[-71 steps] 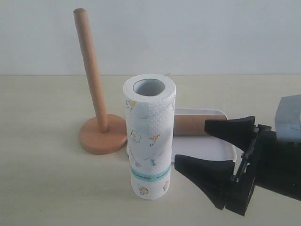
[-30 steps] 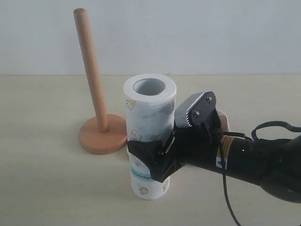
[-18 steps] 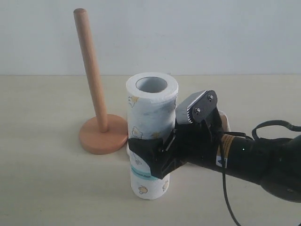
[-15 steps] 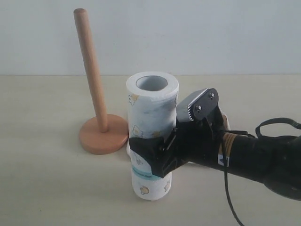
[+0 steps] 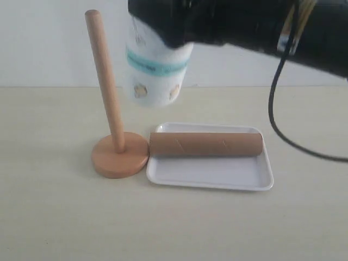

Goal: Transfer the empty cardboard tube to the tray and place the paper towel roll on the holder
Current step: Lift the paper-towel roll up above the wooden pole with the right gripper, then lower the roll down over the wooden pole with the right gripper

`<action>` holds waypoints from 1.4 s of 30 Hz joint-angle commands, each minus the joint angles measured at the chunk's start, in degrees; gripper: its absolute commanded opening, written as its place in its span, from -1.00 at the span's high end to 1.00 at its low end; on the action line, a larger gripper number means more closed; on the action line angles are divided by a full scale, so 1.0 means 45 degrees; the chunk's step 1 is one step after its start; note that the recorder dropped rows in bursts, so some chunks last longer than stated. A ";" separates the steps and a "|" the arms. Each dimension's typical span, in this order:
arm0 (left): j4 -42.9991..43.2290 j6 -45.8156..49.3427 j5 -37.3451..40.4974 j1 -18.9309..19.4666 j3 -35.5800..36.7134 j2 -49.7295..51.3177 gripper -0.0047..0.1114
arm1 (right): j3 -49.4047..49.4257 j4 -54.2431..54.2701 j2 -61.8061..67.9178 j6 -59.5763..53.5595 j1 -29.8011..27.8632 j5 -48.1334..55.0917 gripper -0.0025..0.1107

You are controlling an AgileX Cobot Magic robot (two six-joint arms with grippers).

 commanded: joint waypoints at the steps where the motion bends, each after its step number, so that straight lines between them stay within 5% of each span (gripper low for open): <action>1: 0.0086 0.0063 -0.0052 0.0036 0.0038 -0.0026 0.85 | -0.2120 -0.0488 -0.0174 0.1319 0.0045 0.0395 0.93; 18: 0.0086 0.0063 -0.0079 0.0036 0.0038 -0.0026 0.85 | -0.9615 -0.0621 0.3820 0.1139 0.2530 0.5584 0.93; 42: 0.0086 0.0063 -0.0079 0.0036 0.0038 -0.0026 0.85 | -0.9819 -0.0515 0.6595 0.1946 0.2530 0.6476 0.93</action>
